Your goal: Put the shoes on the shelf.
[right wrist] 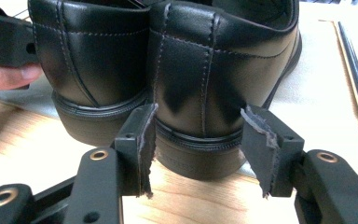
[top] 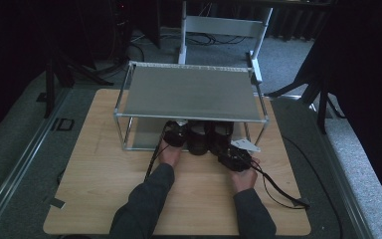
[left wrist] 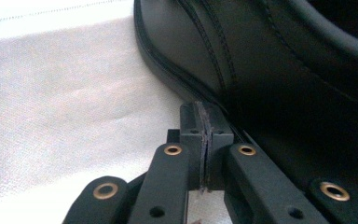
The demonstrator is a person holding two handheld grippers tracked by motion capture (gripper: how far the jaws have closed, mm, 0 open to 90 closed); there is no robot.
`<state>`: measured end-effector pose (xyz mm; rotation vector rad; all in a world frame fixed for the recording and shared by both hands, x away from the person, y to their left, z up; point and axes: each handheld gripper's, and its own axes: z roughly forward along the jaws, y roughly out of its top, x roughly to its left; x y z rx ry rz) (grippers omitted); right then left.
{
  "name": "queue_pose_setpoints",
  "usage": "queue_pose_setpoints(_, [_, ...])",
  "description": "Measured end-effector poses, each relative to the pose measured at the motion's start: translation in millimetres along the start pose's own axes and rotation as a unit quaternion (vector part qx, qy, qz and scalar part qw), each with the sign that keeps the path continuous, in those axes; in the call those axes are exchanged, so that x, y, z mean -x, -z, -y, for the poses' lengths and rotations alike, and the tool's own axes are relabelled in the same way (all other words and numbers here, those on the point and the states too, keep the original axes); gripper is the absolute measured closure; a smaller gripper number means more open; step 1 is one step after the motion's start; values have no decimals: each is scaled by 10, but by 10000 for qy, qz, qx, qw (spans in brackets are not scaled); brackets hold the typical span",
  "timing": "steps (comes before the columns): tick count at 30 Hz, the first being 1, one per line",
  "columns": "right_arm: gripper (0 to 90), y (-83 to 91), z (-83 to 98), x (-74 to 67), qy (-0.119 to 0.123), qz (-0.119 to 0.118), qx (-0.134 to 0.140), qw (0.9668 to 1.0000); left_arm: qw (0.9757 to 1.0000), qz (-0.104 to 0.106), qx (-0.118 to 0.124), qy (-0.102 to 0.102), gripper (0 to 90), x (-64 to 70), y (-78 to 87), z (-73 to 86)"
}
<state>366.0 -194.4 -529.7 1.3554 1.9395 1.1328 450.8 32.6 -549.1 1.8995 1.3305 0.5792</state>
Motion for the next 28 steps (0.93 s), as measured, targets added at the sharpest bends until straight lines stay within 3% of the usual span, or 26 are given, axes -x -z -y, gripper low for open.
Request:
queue_pose_setpoints(2, [441, 6, 0, 28, -36, -99, -46, 9999, 10000, 21, -2, 13, 842, -16, 19, 10])
queue_pose_setpoints(5, [416, 67, -18, 34, 95, -153, -57, 9998, 9997, 244, -20, -41, 795, -67, 102, 45])
queue_pose_setpoints(9, [395, 203, -46, 84, 301, -116, -150, 9994, 9993, 370, 10, -10, 780, -91, 268, 136])
queue_pose_setpoints(12, [383, 291, -30, 205, 328, -155, -365, 9987, 9986, 529, 45, -63, 765, -109, 445, 216])
queue_pose_setpoints(16, [381, 396, 61, 408, 314, 28, -607, 9977, 9971, 732, 14, -197, 746, -153, 672, 344])
queue_pose_setpoints(21, [392, 507, 197, 605, 209, 183, -705, 9971, 9964, 722, -51, -449, 727, -203, 898, 535])
queue_pose_setpoints(26, [393, 589, 221, 689, 163, 236, -672, 9973, 9955, 617, -103, -709, 705, -237, 1086, 755])
queue_pose_setpoints(28, [389, 599, 232, 709, 215, 292, -691, 9970, 9958, 618, -103, -660, 688, -292, 1192, 846])
